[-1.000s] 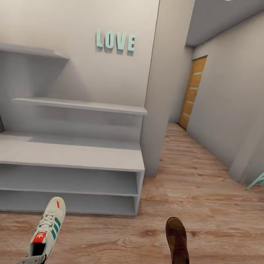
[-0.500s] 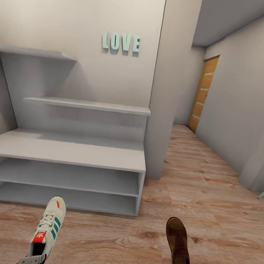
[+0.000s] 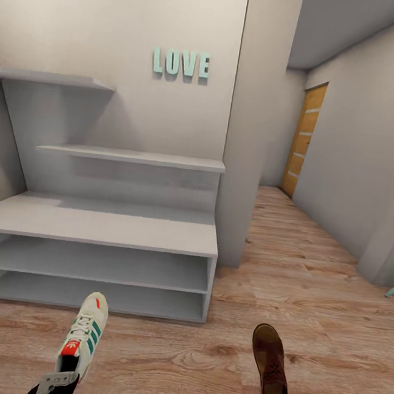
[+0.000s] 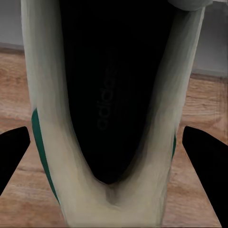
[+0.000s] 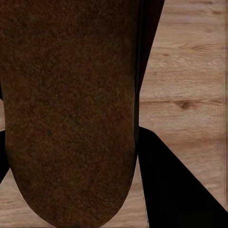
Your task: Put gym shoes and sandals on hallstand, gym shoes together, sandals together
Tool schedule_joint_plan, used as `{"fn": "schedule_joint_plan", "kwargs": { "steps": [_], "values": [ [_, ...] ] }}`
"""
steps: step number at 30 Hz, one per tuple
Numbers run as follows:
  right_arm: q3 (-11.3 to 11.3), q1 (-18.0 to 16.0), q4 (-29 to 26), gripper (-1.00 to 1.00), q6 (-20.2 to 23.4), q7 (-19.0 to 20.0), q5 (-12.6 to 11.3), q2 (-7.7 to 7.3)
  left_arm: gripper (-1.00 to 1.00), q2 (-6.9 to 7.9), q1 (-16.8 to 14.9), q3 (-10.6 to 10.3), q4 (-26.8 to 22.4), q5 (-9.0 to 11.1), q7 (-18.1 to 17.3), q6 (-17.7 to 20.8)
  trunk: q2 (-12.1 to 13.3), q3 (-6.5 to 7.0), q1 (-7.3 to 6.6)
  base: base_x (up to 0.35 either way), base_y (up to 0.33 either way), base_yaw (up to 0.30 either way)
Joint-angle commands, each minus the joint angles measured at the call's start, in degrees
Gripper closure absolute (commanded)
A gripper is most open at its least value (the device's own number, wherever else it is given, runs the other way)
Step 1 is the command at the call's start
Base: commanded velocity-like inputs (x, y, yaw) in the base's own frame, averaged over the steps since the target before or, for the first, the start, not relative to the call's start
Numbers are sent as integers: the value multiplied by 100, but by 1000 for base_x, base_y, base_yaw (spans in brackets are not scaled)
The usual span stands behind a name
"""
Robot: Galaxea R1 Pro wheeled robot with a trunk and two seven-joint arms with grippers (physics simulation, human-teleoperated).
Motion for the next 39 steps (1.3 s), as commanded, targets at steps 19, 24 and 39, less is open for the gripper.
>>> {"fn": "schedule_joint_plan", "kwargs": {
  "steps": [19,24,39],
  "values": [
    [-98,-3,-46,100,-12,6,-39,-189,100,-539,-2938,-580,-123,-748,8,5111,-2,-6,-1,0,0,0],
    [-100,-4,-50,100,-14,13,-43,-206,100,-510,-2959,-600,-125,-749,5,5242,-2,-6,-1,0,0,0],
    [-104,-3,-70,100,-14,5,-52,-196,100,-437,-2896,-593,-472,-748,1,5275,-83,-42,43,0,0,-151]
  ]
}}
